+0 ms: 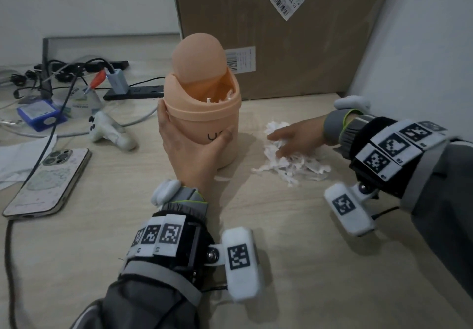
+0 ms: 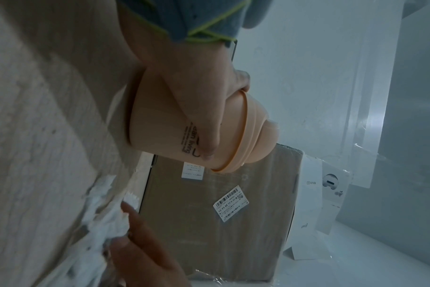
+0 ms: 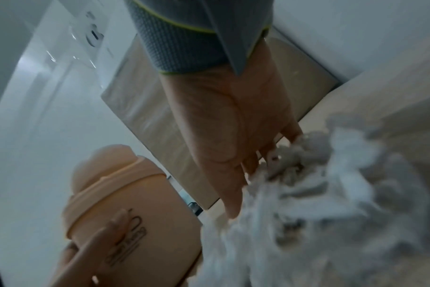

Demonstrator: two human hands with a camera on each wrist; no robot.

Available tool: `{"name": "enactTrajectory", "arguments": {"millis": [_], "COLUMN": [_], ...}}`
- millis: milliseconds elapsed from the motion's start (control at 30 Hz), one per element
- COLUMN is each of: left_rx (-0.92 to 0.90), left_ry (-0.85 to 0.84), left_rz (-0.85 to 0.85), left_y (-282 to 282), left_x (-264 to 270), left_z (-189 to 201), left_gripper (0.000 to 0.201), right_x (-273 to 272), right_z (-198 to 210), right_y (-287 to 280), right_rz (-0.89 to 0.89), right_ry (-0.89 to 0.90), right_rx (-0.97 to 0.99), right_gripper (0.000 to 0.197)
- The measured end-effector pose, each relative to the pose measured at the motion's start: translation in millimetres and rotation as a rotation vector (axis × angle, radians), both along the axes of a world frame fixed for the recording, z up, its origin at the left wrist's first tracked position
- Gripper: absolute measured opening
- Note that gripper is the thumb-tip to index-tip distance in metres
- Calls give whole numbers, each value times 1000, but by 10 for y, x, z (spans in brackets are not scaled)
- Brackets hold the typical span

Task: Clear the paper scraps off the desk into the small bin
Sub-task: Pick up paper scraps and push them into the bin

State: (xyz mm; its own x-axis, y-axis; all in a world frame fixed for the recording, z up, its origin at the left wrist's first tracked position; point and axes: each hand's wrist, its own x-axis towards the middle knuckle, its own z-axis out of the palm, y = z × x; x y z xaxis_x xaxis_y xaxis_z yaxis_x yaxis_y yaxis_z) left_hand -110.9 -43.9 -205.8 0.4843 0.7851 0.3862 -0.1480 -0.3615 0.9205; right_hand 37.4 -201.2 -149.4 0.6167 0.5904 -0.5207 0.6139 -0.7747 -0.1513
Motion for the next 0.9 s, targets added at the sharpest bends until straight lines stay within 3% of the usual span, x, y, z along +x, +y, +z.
{"name": "enactTrajectory", "arguments": {"millis": [100,233,400,667,900], "left_rx": [-6,10,9,-15,0], "left_ry": [4,21,8,10,12], "left_rz": [-2,-10,-6,50,38], "left_y": [-7,-1,-19,3,-3], "left_x": [-8,-13,-25,-23,-38], "left_z": [5,9,21,35,36], "left_gripper": [137,136,135,135,132], "right_x": [-103,-216,-302,-291,-351], "right_z": [137,285,274,193,166], "right_y": [-149,-321,-303,407,361], "right_rz": [49,35,-93,-30,29], "right_ry": [14,-34,-105,2,45], "right_rx": [11,179,337,120,-27], "right_gripper": [51,39,45,59,55]}}
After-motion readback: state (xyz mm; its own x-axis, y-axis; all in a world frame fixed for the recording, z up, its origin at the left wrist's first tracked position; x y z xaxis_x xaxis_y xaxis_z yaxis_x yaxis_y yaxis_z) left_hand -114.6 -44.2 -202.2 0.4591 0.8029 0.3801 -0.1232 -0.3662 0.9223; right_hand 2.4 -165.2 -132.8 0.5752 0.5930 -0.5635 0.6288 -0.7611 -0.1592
